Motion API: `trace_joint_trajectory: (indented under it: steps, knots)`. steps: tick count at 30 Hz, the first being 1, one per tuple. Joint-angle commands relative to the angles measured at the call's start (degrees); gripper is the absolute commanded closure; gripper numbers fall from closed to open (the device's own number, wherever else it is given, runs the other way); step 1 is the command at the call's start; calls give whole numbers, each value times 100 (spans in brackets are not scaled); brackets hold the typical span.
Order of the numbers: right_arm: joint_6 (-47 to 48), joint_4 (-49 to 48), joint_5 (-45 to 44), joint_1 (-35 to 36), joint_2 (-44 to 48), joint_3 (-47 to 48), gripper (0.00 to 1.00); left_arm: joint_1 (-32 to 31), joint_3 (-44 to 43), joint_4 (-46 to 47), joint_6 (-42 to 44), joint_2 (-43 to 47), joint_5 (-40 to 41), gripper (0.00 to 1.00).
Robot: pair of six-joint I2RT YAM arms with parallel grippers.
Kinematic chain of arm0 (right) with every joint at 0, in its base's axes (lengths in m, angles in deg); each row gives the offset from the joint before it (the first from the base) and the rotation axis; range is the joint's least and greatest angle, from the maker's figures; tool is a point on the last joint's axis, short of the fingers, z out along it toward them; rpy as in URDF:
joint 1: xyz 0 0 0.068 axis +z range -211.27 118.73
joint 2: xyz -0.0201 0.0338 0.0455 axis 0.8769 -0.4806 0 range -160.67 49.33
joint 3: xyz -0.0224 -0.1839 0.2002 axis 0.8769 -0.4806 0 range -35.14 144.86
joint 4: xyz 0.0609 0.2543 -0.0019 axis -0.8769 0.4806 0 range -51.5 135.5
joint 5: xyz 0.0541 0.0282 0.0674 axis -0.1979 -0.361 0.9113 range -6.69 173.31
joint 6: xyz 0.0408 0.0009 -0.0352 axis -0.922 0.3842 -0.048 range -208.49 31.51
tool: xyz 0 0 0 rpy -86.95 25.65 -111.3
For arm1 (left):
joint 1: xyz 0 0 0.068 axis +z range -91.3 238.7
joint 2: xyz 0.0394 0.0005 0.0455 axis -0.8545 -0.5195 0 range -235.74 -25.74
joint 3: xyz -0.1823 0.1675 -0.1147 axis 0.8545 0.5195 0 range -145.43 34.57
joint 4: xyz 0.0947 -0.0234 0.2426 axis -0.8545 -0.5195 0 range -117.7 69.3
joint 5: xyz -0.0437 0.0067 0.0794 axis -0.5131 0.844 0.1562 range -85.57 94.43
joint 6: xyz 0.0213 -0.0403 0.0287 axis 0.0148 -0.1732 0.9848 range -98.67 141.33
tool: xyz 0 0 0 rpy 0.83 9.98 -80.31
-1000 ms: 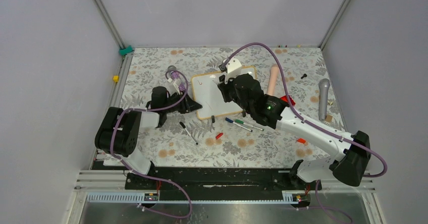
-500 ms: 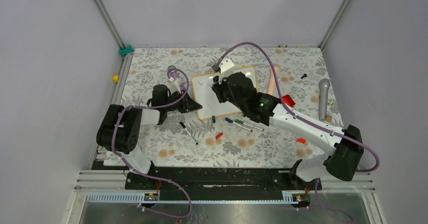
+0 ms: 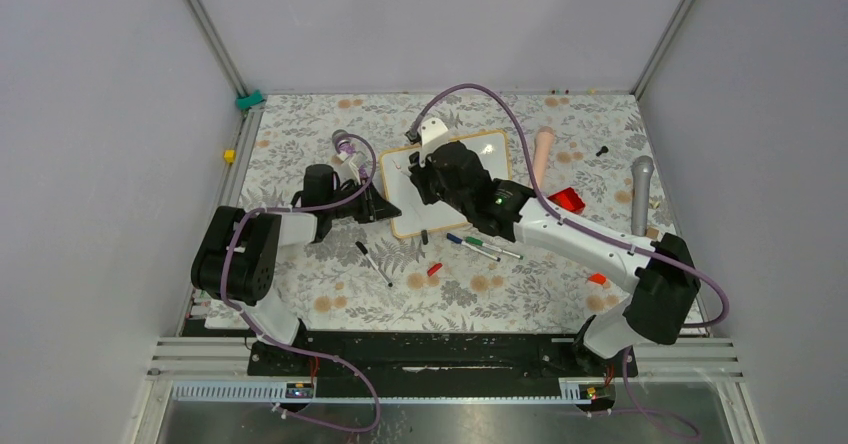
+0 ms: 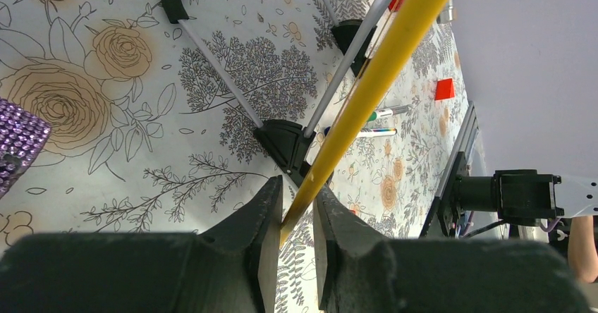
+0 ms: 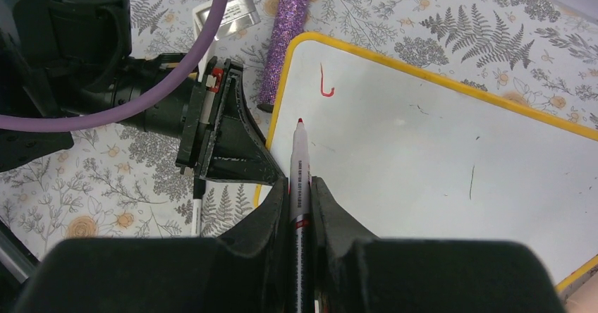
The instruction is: Write a sentence on the whiteboard
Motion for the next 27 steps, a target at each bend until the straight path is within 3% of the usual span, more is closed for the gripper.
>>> trace_joint_trajectory:
  steps: [1, 10, 20, 27]
  knots:
    - [49, -146, -129, 0, -51, 316, 100, 46, -252, -176, 145, -2, 204, 90]
    - [16, -153, -112, -6, -103, 343, 100, 68, -134, 129, 73, -62, 70, 91]
    - [-8, -204, -146, -6, -140, 295, 100, 82, -266, -144, 131, -171, 103, 100]
    - [219, -309, -463, -7, -440, 393, 100, 94, -312, -207, 144, -213, 89, 100]
